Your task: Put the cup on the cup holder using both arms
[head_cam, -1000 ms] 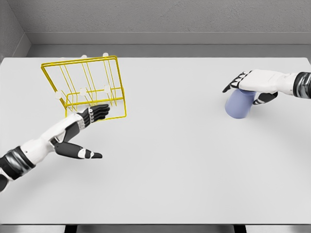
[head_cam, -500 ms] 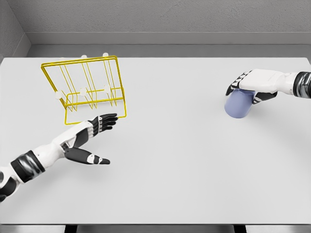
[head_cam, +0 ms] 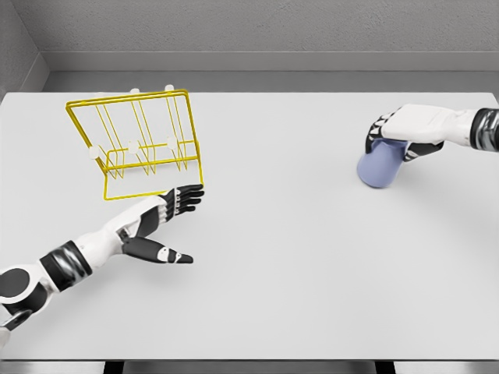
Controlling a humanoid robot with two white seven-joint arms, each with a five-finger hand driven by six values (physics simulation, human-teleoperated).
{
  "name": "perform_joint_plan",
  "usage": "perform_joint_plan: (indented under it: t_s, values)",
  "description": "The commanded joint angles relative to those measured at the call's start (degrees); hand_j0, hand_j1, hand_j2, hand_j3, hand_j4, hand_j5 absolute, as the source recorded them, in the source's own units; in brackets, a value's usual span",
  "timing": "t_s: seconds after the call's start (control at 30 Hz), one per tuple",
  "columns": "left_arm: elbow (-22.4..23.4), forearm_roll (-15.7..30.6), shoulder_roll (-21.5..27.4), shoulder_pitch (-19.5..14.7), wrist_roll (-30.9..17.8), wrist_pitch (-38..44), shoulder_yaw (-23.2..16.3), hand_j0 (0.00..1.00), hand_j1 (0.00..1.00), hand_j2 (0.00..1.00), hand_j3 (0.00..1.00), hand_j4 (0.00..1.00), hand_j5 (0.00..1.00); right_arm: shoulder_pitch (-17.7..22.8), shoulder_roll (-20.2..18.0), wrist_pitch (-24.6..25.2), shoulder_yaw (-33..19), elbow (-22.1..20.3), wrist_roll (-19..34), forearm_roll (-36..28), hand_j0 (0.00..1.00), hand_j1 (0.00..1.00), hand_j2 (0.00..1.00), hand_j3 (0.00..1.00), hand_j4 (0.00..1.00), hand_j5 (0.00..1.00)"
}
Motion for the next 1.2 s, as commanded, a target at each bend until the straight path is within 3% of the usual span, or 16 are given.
perform_joint_plan:
  t_s: [0.0, 0.13, 0.33, 0.53, 0.7, 0.8, 0.9, 1.17]
  values:
    - [0.6, -0.2, -1.1, 0.0, 0.0, 0.1, -0.1, 1.00, 1.00, 1.00, 1.00, 1.00, 1.00, 0.0, -0.5, 0.1, -0.2, -2.1, 0.0, -0.5, 0.56, 0.56, 0.56, 0.56, 0.56, 0.56]
    - [2.1, -0.7, -2.4, -0.1, 0.0, 0.1, -0.7, 1.00, 1.00, 1.00, 1.00, 1.00, 1.00, 0.0, -1.2, 0.1, -0.3, -5.6, 0.0, -0.5, 0.56, 0.56, 0.56, 0.56, 0.56, 0.56]
    - [4.1, -0.7, -4.9, -0.6, 0.1, 0.2, -0.8, 1.00, 1.00, 1.00, 1.00, 1.00, 1.00, 0.9, -4.7, 0.1, -0.2, -17.0, 0.2, -0.1, 0.53, 0.53, 0.53, 0.53, 0.53, 0.53]
    - [4.4, -0.7, -4.9, -1.0, 0.0, 0.1, -0.8, 1.00, 1.00, 1.00, 1.00, 1.00, 1.00, 1.8, -5.0, 0.1, -0.1, -25.2, 1.2, 0.3, 0.53, 0.53, 0.53, 0.53, 0.53, 0.53]
    - [4.4, -0.7, -4.9, -1.0, 0.1, 0.1, -0.7, 1.00, 1.00, 1.00, 1.00, 1.00, 1.00, 2.4, -4.4, 0.1, 0.5, -28.8, 1.2, 0.2, 0.53, 0.53, 0.53, 0.53, 0.53, 0.53]
    - [4.4, -0.6, -4.9, -1.1, 0.1, 0.1, -0.7, 1.00, 1.00, 1.00, 1.00, 1.00, 1.00, 2.4, -3.9, 0.1, 0.6, -28.8, 1.2, 0.7, 0.53, 0.53, 0.53, 0.53, 0.53, 0.53]
    - [4.4, -0.4, -4.9, -1.1, 0.1, 0.1, -0.7, 1.00, 1.00, 1.00, 1.00, 1.00, 1.00, 3.3, -0.6, 0.1, 0.6, -28.8, 1.2, 2.5, 0.53, 0.53, 0.53, 0.53, 0.53, 0.53]
    - [4.4, 0.0, -4.9, -1.1, 0.1, 0.2, -0.8, 1.00, 1.00, 1.00, 1.00, 1.00, 1.00, 4.1, 4.1, 0.1, 0.6, -28.8, 1.2, 4.4, 0.53, 0.53, 0.53, 0.53, 0.53, 0.53]
